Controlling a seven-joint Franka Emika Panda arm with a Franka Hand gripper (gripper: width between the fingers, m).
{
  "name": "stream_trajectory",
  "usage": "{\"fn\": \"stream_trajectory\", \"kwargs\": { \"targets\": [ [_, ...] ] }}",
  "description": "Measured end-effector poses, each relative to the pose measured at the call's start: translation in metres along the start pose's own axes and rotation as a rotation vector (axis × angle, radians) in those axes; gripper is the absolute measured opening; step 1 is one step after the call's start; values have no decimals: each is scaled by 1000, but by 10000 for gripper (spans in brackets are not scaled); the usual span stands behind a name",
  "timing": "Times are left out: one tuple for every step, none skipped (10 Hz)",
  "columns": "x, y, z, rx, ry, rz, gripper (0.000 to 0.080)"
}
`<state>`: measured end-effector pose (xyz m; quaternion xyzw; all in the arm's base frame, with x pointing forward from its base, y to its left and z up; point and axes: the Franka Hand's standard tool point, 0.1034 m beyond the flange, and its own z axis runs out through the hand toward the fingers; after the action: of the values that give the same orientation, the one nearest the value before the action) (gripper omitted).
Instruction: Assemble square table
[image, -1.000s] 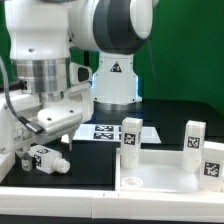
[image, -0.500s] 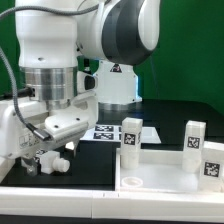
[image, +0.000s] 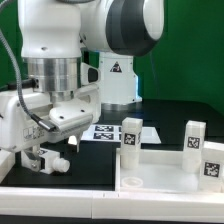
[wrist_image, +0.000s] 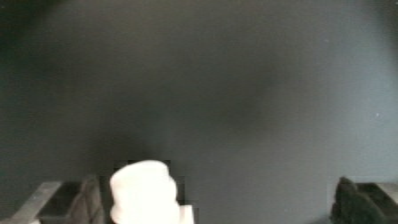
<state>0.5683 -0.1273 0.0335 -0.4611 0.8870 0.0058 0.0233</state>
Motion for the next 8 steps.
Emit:
{"fn": "stream_trajectory", "kwargs": {
  "targets": [
    [6,4,-3,-2,-8,13,649],
    [18,12,2,-3,2,13,649],
    [32,23,12,-12,23,17,649],
    [39,26,19,-21,38,22,649],
    [38,27,25,-27,48,18,649],
    [36,27,27,-26,50,13,649],
    [37,27,27,-26,50,13,637],
    [37,27,27,-27,51,13,637]
  ]
}}
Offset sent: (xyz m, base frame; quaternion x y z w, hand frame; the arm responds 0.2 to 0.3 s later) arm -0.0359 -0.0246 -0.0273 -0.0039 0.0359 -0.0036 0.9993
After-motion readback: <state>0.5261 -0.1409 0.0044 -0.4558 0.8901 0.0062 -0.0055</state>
